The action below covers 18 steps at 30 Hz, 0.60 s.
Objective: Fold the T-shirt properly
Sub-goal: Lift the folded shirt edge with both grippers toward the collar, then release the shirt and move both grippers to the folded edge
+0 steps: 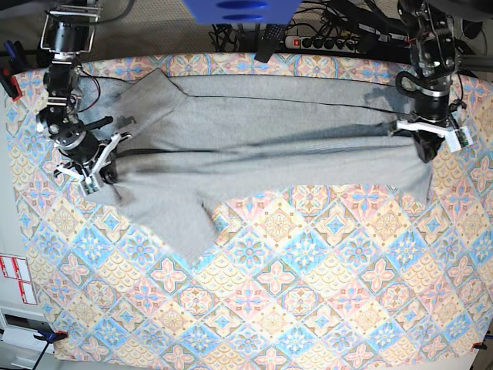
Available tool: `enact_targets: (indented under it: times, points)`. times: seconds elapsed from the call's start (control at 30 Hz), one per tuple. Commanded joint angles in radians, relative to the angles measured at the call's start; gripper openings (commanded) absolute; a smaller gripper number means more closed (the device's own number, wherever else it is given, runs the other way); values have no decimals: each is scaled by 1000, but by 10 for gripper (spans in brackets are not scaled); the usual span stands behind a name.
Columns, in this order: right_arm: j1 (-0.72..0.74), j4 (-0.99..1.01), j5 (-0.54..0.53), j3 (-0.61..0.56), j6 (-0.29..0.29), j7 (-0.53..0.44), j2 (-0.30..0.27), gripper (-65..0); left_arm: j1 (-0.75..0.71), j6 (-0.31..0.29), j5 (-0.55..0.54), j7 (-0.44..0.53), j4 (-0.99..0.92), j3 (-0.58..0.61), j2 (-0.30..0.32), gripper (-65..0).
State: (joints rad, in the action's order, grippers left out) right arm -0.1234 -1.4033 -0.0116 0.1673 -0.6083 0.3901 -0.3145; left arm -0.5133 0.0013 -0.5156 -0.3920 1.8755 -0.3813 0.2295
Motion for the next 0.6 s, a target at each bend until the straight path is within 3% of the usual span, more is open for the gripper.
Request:
enact_targets:
  times: [0.0,0.17,0.57]
  points:
    - [0,-37,-40,16,3,-16,-16,-644,0,-5,1,29,17,-17,8,-650]
    - [-75,-113,-141,58,1,-1,-16,-644,0,-5,1,29,17,-31,14,-650]
    - [-187,-156,-143,120,1,-6,-16,-645,0,-5,8,28,6,-32,31,-650]
